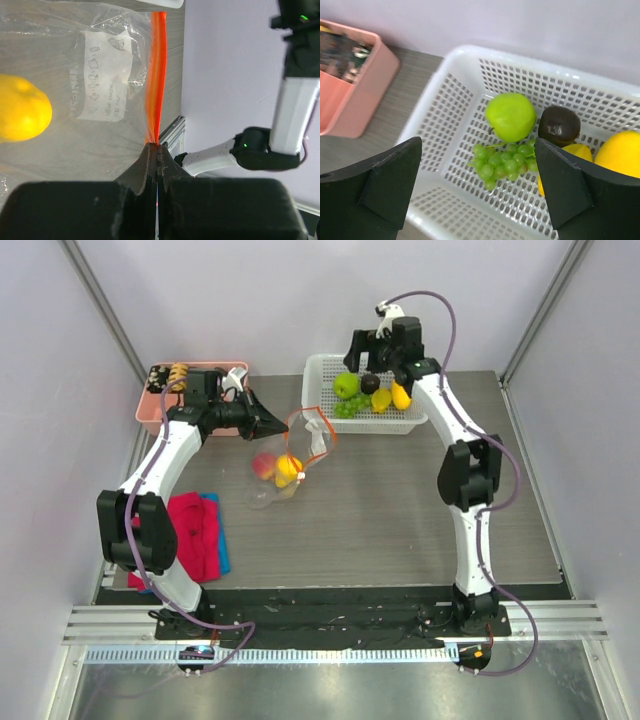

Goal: Place the food in the zip-top bag and seal the zipper
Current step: Pick up the fake fruit from the bin.

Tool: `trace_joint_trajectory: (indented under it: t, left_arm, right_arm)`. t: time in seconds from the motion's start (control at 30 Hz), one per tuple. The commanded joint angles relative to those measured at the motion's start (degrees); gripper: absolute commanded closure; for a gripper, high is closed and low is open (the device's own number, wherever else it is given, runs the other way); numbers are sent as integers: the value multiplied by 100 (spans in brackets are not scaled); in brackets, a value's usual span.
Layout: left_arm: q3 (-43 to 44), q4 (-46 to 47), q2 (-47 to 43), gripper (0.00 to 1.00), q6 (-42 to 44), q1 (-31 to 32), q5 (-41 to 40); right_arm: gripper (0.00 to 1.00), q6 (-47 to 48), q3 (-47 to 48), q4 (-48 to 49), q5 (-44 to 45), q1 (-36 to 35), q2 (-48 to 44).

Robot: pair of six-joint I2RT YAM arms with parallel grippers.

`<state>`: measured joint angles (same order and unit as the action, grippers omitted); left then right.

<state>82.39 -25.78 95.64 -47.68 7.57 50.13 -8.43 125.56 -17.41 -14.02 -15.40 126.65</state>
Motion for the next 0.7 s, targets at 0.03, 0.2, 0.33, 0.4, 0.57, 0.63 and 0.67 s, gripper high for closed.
trace_joint_trajectory:
  t: [0.03, 0.2, 0.33, 0.4, 0.57, 0.63, 0.67]
  left_arm:
    - [5, 302, -36, 100, -40, -37, 120]
    - [-56, 319, -54, 100, -22, -37, 94]
    - [-74, 267, -19, 100, 57, -28, 59]
    - [-56, 284, 25, 100, 66, -37, 67]
    - [49, 144, 122, 100, 154, -45, 58]
    - [58, 143, 157, 100, 154, -45, 50]
    - [58, 143, 166, 99, 154, -45, 58]
  right_arm:
    - [0, 69, 654, 500, 373, -68, 966]
    - [0, -19, 698, 1274, 479, -69, 1493]
    - [0, -63, 821, 1565, 541, -121, 1827]
    - [1, -54, 839, 1679, 558, -139, 1933]
    - [0, -19, 795, 1932, 541, -174, 2153]
    - [0, -36, 847, 1969, 567, -174, 2223]
    - [0, -80, 865, 2013, 576, -165, 2285]
